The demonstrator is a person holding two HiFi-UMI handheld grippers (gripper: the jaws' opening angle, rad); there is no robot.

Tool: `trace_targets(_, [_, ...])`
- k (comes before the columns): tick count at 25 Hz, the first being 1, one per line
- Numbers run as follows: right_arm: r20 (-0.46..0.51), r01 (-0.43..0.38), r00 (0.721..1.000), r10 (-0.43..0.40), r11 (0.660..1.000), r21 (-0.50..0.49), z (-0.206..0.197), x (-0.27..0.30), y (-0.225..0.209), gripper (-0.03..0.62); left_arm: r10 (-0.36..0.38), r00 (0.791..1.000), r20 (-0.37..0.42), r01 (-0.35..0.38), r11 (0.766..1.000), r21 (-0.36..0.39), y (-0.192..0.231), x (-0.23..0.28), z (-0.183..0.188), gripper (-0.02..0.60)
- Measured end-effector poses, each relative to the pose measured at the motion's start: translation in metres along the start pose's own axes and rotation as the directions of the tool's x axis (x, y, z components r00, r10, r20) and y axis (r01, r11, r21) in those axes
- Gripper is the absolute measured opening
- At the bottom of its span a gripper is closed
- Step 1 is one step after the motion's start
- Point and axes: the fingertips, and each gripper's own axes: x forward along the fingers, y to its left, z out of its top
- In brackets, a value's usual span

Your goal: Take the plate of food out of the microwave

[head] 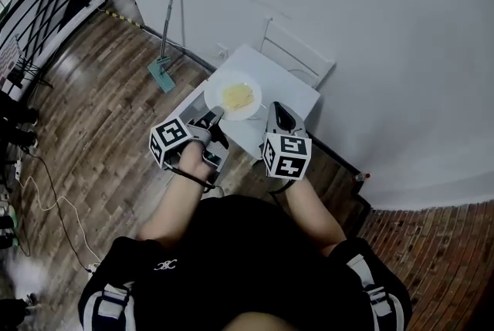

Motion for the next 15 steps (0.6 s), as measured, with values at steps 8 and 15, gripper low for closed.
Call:
trace_targets(8, [-0.008, 0.025, 1.000, -0.024, 1.000, 0.016, -0.005, -0.002, -0.002, 0.012, -0.042, 0.997, -0.070, 0.042, 0.999, 0.001, -0.003, 0.007, -0.011, 0.014])
trace_targets(15, [-0.026, 0.029, 0.999, -0.029, 0.999, 0.018, -0.012, -0.001, 0.005, 0.012, -0.045, 0.996, -0.081, 0.044, 0.999, -0.005, 0.001, 0.003, -0.008, 0.014])
